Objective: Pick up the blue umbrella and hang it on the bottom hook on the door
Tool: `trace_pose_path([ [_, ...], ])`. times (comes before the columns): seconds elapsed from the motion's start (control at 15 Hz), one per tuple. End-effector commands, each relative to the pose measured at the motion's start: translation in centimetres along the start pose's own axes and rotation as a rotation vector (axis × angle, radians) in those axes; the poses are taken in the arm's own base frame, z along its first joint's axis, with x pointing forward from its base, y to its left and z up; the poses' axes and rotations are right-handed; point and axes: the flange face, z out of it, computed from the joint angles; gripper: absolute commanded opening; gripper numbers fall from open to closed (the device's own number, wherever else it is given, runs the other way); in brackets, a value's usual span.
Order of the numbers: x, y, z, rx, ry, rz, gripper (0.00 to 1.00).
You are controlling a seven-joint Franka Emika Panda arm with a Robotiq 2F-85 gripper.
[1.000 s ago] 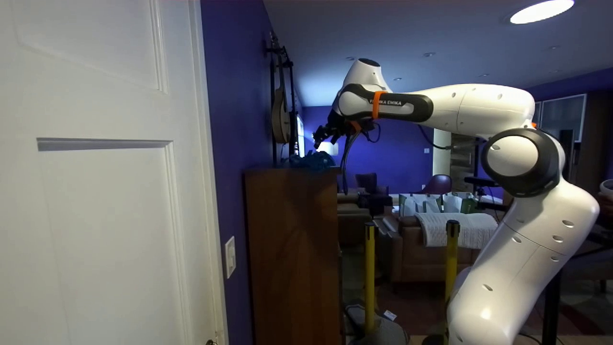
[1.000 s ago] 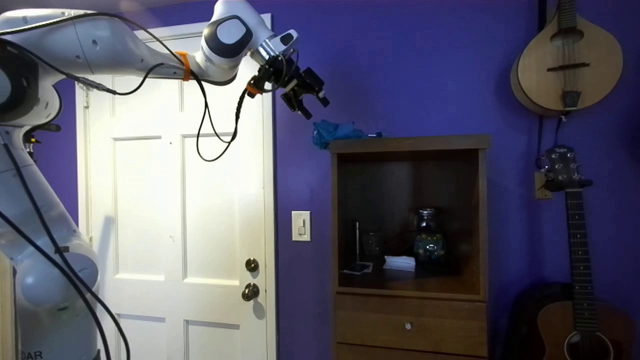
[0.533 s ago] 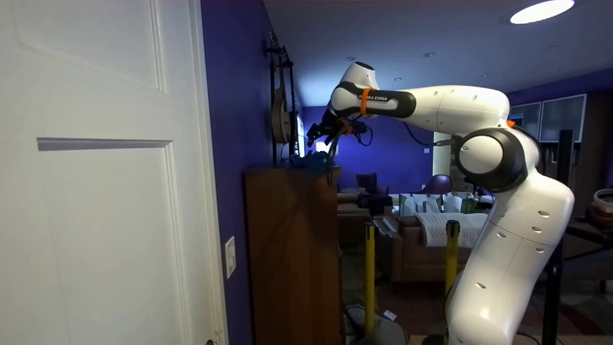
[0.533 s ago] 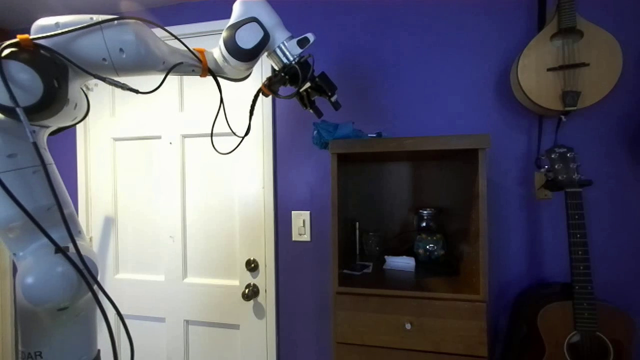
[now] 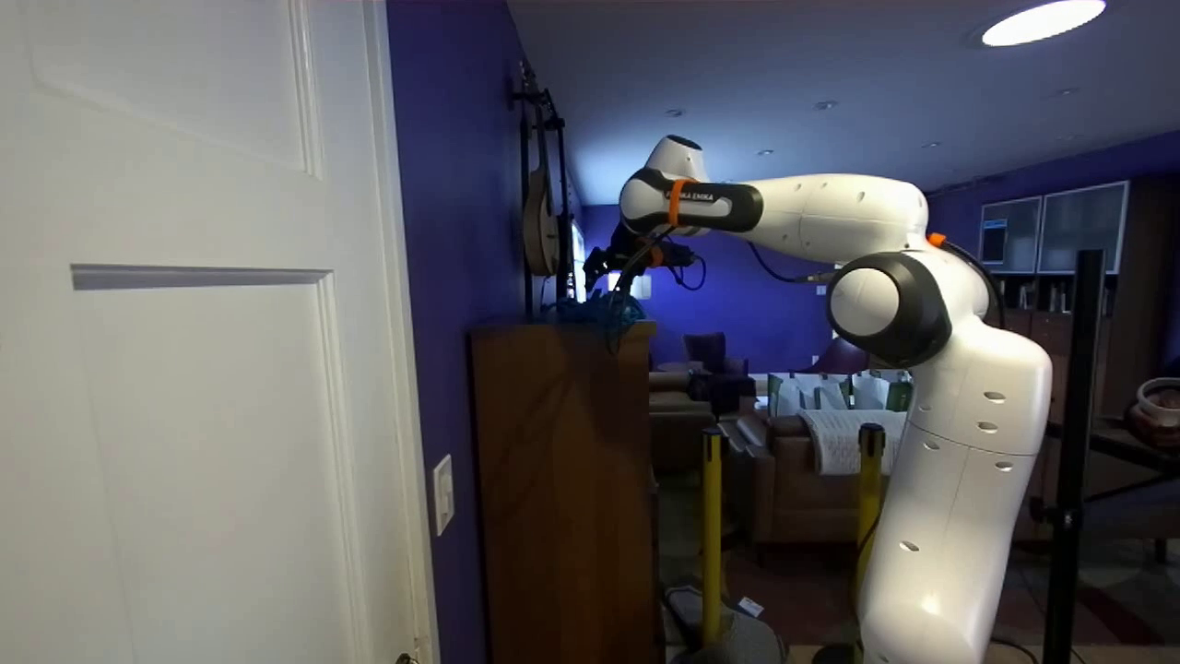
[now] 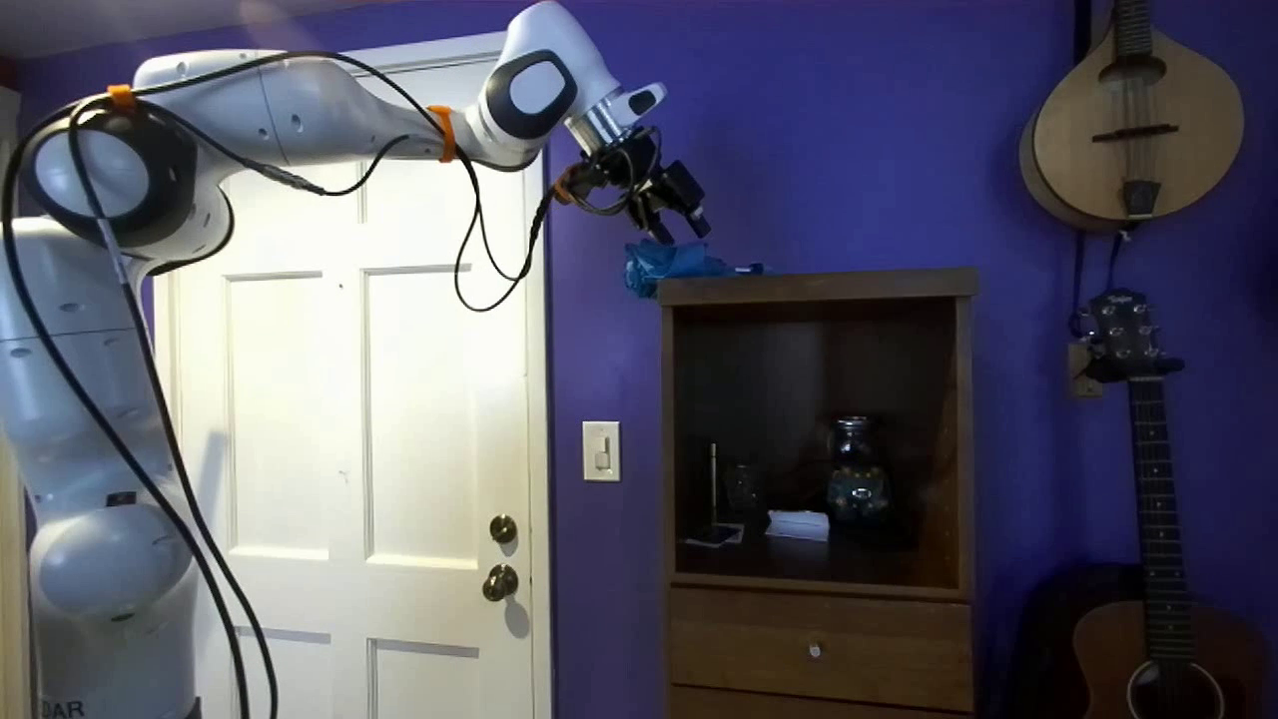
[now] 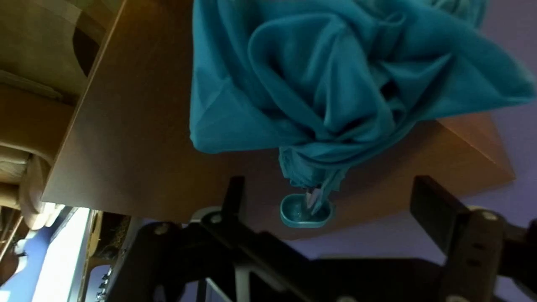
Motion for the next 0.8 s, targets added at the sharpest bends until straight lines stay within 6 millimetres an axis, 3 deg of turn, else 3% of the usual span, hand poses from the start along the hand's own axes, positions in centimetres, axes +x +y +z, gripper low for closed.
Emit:
trace_pose_path([
  [0.0, 0.8, 0.8, 0.7, 0.019, -0.043, 0.025, 1.0],
  [0.73, 0.5, 0.9, 3.1, 0.054, -0.11, 0.035, 1.0],
])
